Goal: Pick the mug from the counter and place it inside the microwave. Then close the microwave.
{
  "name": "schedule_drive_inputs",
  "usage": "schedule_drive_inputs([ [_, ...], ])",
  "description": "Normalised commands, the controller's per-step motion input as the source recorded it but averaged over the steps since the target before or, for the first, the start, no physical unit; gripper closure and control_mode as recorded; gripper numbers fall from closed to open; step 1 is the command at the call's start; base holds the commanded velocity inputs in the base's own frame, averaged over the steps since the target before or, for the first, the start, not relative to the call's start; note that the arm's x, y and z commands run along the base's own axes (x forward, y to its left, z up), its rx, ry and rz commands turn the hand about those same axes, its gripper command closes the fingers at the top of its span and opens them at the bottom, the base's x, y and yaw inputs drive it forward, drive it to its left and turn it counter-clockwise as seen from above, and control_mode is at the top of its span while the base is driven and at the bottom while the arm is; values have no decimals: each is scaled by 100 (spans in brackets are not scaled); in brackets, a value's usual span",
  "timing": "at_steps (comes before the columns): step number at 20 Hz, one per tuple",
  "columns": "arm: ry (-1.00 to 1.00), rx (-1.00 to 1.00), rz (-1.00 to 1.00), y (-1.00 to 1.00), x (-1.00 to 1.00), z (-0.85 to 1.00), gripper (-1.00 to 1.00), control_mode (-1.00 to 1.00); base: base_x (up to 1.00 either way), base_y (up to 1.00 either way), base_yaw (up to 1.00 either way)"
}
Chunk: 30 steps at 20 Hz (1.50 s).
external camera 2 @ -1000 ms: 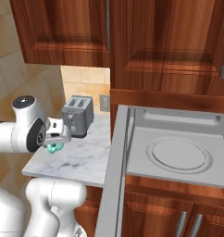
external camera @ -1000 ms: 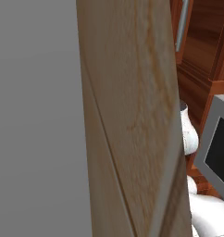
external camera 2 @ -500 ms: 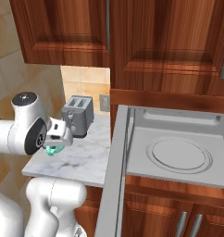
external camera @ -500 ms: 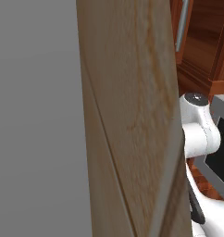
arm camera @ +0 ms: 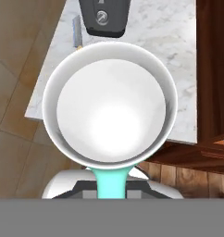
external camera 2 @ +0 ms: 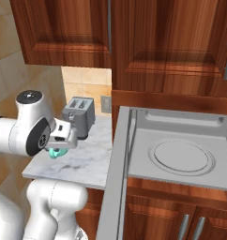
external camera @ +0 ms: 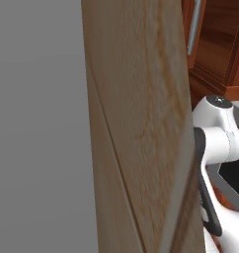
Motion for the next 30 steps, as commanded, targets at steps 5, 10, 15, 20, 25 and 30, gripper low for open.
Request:
schedule_drive_inputs([
  [5, -9, -3, 0, 7, -17, 0, 100, -100, 0, 0, 0],
  [10, -2, 0, 0, 2, -5, 0, 100, -100, 0, 0, 0],
  [15, 0, 0, 0, 0, 0, 0, 100, -100, 0, 0, 0],
  [20, 0, 0, 0, 1, 0, 0, 100, -100, 0, 0, 0],
  [25, -2, 0, 0, 0, -11, 0, 100, 100, -17, 0, 0],
  [30, 0, 0, 0, 0, 0, 0, 100, 100, -60, 0, 0],
])
